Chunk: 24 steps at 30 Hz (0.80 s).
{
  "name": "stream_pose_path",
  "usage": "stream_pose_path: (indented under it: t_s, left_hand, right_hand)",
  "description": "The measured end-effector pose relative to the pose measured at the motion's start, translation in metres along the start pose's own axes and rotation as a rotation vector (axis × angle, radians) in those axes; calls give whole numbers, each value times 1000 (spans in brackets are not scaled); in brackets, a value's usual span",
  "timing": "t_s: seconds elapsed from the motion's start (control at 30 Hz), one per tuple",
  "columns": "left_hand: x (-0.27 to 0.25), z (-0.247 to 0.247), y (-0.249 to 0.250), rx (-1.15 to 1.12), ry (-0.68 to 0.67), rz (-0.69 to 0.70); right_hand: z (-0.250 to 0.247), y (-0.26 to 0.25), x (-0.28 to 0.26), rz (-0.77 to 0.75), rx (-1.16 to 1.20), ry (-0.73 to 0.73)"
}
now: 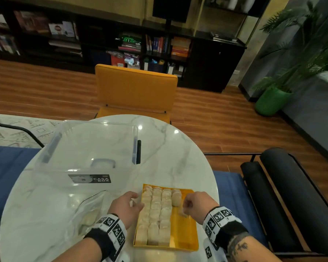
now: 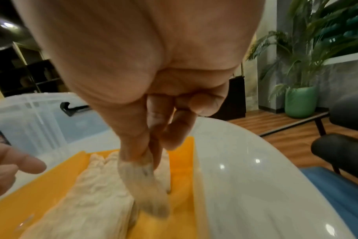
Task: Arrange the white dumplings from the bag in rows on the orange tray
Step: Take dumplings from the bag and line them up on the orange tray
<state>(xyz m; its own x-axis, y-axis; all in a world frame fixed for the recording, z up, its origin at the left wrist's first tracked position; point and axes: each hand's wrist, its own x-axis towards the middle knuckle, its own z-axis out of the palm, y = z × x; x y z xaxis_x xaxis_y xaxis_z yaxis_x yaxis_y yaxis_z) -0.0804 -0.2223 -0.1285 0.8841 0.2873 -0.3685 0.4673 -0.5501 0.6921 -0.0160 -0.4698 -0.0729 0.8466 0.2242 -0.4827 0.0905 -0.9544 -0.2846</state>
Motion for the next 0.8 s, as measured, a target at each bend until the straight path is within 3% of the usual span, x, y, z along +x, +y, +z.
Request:
stream_pose_path:
  t_s: [0.1, 0.17, 0.8]
  left_hand:
    - [3, 6, -5, 53, -56, -10]
    - [5, 8, -6, 87, -67, -7]
    - [9, 10, -10, 125, -96, -24]
  right_hand:
    - [10, 0, 11, -1, -43, -133]
    - [15, -1, 20, 13, -48, -146]
    - [23, -5, 59, 58, -92, 102]
